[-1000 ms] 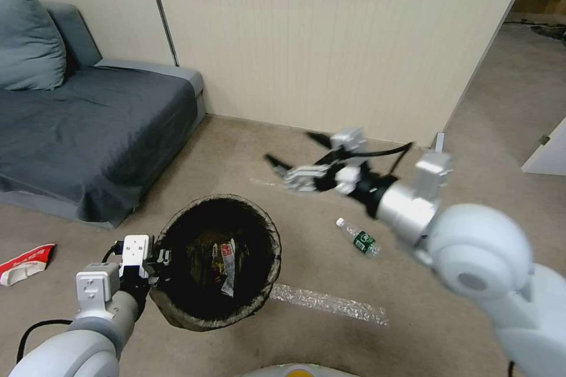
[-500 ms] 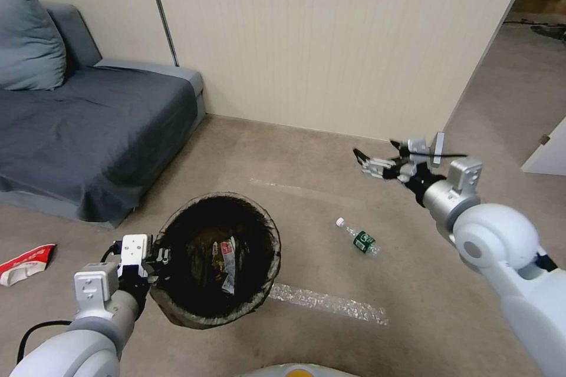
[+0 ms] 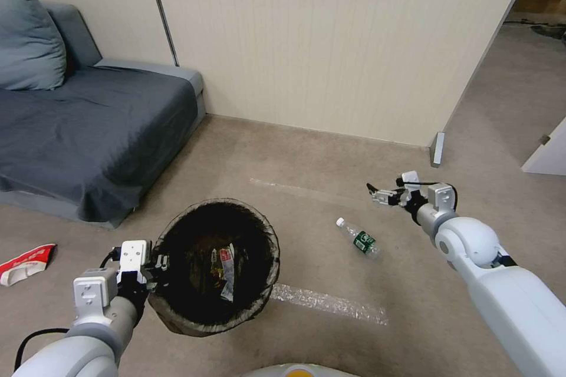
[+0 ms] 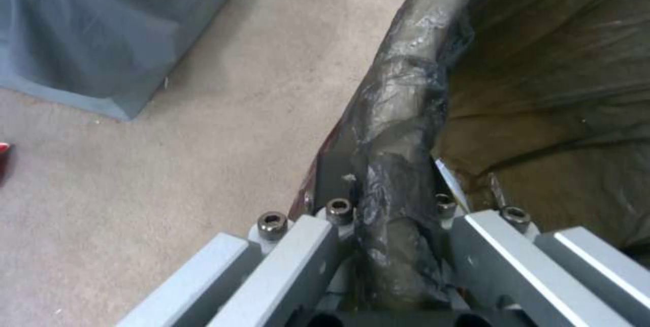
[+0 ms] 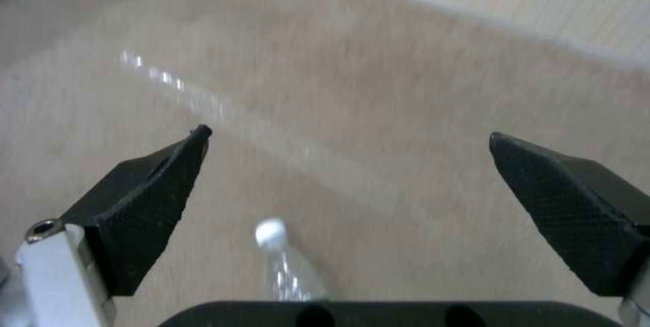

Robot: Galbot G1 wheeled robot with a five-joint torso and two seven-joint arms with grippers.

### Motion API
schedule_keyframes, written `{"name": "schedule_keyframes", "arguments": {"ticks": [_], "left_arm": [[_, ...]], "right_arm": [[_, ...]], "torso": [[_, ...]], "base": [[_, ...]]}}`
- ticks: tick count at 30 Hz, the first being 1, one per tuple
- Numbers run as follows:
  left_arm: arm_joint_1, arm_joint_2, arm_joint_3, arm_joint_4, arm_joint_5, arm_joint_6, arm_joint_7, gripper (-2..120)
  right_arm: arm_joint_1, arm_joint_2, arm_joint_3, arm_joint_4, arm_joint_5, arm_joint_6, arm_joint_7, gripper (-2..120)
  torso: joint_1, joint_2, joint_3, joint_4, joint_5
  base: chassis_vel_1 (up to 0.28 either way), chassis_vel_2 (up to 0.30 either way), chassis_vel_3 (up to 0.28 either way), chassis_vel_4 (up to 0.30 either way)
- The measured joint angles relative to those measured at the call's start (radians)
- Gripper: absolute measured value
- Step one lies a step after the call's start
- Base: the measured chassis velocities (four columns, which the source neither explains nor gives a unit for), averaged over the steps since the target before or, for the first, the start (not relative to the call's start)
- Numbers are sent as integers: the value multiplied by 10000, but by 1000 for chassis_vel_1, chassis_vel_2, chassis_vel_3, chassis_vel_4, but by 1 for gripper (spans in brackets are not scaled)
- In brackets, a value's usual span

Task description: Pick up the trash bin, then pick up the garbage from the floor and place it into the trash bin.

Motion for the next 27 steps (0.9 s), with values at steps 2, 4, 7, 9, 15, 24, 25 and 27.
{"name": "schedule_keyframes", "arguments": {"ticks": [2,4,7,9,15,24,25,27], "left_arm": [[54,-23,16,0,23,0,-3,1],[91,-37,16,0,36,0,-8,1],[143,-43,-11,0,44,0,-14,1],[182,-51,-36,0,52,0,-28,1],[309,-152,-27,0,134,0,-37,1],[390,-122,-44,0,189,0,-33,1],[390,-122,-44,0,189,0,-33,1],[394,-111,-28,0,213,0,-20,1]], "right_arm": [[180,146,-164,-617,-243,20,-164,100],[326,283,-270,-1085,-416,74,-217,100],[545,458,-408,-1755,-684,236,-404,100],[707,587,-522,-2214,-873,389,-602,100],[1031,943,-709,-3306,-1418,888,-970,100],[1369,1777,-838,-5007,-2749,1743,-1244,100],[1369,1777,-838,-5007,-2749,1743,-1244,100],[1440,2004,-838,-5430,-3164,2011,-1317,100]], "torso": [[0,0,0,-1,1],[0,0,0,-1,0],[0,0,0,0,2],[0,0,0,0,0],[0,0,0,0,0],[0,0,0,1,1],[0,0,0,1,1],[0,0,0,0,0]], "base": [[0,0,0,0],[0,0,0,0],[0,0,0,0],[0,0,0,0],[0,0,0,0],[0,0,0,0],[0,0,0,0],[0,0,0,0]]}}
